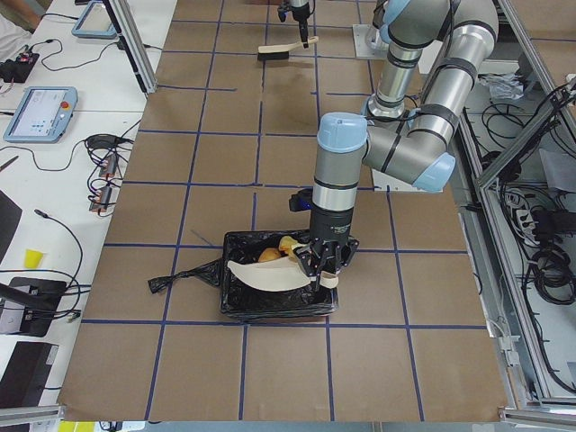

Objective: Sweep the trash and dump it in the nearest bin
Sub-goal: 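Lower the brush to the table and open the right gripper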

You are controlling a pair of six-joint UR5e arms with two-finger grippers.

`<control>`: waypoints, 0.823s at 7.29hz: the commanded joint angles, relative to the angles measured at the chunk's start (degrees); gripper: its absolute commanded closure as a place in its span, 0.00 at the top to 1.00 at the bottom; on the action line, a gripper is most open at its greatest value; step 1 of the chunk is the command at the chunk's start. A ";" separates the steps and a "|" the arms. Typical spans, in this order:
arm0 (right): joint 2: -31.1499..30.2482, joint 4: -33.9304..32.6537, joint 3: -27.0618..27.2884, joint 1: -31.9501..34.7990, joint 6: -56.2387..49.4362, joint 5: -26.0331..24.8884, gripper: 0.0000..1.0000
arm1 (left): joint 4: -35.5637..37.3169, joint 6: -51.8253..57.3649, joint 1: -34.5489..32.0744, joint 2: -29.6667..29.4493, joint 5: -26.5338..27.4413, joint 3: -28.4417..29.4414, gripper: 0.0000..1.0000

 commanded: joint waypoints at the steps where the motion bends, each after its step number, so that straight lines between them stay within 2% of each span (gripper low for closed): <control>1: 1.19 7.56 -10.11 -0.02 -0.05 -0.28 0.95 | 0.04 0.14 -0.15 0.11 0.50 0.22 0.05; 3: 1.03 17.95 -20.76 0.24 0.13 -0.29 0.98 | -0.05 0.14 -1.89 -0.41 0.59 2.59 0.05; 5: 0.68 20.62 -30.25 0.60 0.22 -0.55 1.00 | 0.04 -0.39 -2.34 -0.85 1.02 2.24 0.05; 6: 0.67 26.29 -35.52 0.77 0.13 -1.16 1.00 | 0.13 -0.91 -2.78 -0.59 3.90 2.59 0.05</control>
